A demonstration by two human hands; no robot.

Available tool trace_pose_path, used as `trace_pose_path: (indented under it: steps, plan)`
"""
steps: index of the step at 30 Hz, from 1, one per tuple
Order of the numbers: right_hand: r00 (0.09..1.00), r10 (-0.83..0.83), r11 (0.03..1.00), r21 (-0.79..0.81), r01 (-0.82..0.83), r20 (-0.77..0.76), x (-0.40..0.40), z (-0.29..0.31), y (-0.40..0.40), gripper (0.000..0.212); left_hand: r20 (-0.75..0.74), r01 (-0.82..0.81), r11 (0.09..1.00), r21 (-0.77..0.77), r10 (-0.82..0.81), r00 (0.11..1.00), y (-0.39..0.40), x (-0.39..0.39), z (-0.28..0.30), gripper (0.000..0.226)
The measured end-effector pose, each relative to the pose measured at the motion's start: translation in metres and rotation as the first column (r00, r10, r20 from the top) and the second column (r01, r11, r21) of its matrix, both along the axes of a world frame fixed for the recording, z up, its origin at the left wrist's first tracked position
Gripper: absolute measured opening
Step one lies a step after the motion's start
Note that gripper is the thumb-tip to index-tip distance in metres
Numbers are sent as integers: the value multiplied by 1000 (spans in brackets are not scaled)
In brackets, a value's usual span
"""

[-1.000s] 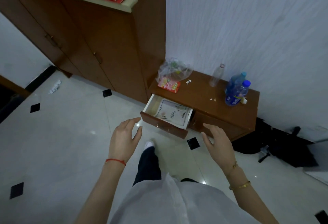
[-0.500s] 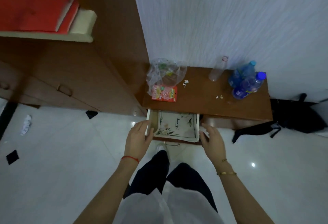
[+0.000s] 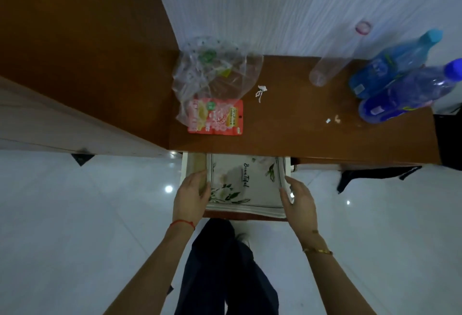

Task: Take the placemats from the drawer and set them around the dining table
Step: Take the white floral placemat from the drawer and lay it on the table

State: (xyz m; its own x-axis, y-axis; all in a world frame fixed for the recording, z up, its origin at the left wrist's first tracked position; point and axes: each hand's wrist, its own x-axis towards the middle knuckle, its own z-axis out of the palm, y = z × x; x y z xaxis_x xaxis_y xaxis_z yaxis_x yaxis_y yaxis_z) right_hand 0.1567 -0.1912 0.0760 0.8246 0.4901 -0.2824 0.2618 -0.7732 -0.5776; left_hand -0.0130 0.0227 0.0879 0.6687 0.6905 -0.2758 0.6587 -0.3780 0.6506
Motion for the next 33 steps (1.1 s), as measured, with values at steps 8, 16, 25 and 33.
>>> trace_pose_path:
  steps: [8, 16, 25, 33]
  plan:
    - [995, -31, 999, 21, 29, 98, 2, -65, -1, 35, -277, -19, 987, -162, -27, 960, 6, 18, -80, 46]
    - [995, -70, 996, 69, 65, 78, 7, -77, -3, 39, -527, -91, 959, -267, -66, 847, -7, 13, -111, 52]
    - [995, -93, 993, 76, 95, -26, 7, -70, 0, 44, -530, -214, 943, -254, 49, 847, -2, 10, -110, 53]
    - [990, -99, 992, 69, 107, -104, 10, -56, -11, 29, -366, -271, 916, -296, 154, 918, -8, 3, -77, 63]
